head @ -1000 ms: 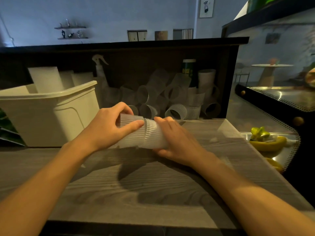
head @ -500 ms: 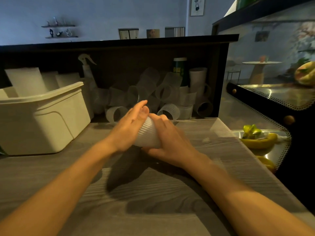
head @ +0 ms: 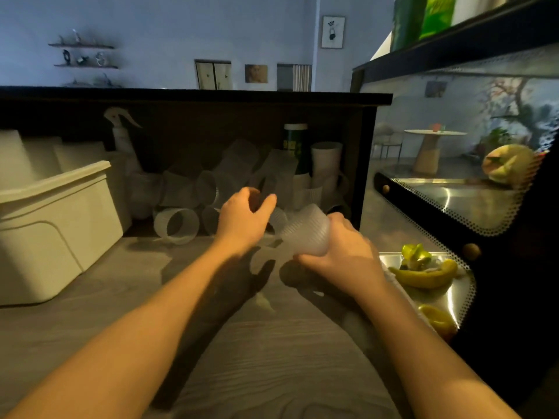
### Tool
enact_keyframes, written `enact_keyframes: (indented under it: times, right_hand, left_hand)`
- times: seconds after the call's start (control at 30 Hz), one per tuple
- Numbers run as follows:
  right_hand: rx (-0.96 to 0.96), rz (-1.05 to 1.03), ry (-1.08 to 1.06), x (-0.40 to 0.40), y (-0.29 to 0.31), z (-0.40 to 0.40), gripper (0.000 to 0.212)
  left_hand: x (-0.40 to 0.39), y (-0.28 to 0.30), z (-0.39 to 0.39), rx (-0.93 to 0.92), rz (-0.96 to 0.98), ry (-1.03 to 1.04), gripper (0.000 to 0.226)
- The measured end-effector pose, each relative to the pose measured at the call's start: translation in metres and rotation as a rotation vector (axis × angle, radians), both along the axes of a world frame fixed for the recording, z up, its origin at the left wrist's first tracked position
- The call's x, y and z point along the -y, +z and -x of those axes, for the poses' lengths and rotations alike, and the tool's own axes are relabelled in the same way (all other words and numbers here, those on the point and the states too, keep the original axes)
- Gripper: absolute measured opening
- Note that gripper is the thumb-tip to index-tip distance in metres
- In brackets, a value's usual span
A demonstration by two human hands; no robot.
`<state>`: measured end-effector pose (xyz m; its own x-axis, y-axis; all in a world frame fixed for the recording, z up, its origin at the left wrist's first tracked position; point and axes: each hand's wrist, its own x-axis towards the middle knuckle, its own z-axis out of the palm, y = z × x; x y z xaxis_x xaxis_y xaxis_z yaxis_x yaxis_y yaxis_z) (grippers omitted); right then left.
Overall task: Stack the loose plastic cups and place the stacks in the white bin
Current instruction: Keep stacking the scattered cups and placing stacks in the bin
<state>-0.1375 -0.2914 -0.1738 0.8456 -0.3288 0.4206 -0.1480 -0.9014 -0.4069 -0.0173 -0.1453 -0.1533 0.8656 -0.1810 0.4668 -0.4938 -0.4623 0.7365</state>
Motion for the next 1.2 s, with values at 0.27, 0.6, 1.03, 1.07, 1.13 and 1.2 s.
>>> enact_keyframes:
  times: [0.27, 0.6, 1.03, 1.07, 1.13, 1.2]
  right_hand:
    - [0.088, 0.03, -0.108, 0.026, -0.027, -0.019, 0.083]
    - [0.113, -0.053, -0.009, 0.023, -0.033, -0.025, 0.091]
    - [0.106, 0.062, 0.024, 0.016, -0.028, -0.024, 0.084]
    - [0.094, 0.072, 0.032, 0.014, -0.027, -0.025, 0.083]
    - [0.087, 0.077, 0.049, 0.01, -0.028, -0.027, 0.081]
    - [0.111, 0.054, 0.05, 0.009, -0.03, -0.027, 0.08]
  left_hand:
    - [0.038, -0.031, -0.028, 0.012, -0.4, 0.146, 0.083]
    - [0.01, 0.0, -0.027, -0.229, -0.806, 0.104, 0.086]
    - [-0.01, -0.04, -0.003, -0.011, 0.329, -0.256, 0.055]
    - [-0.006, -0.04, -0.001, -0.028, 0.378, -0.274, 0.055]
    - [0.0, -0.043, 0.002, -0.05, 0.405, -0.314, 0.063]
    - [0.006, -0.047, 0.004, -0.06, 0.378, -0.352, 0.081]
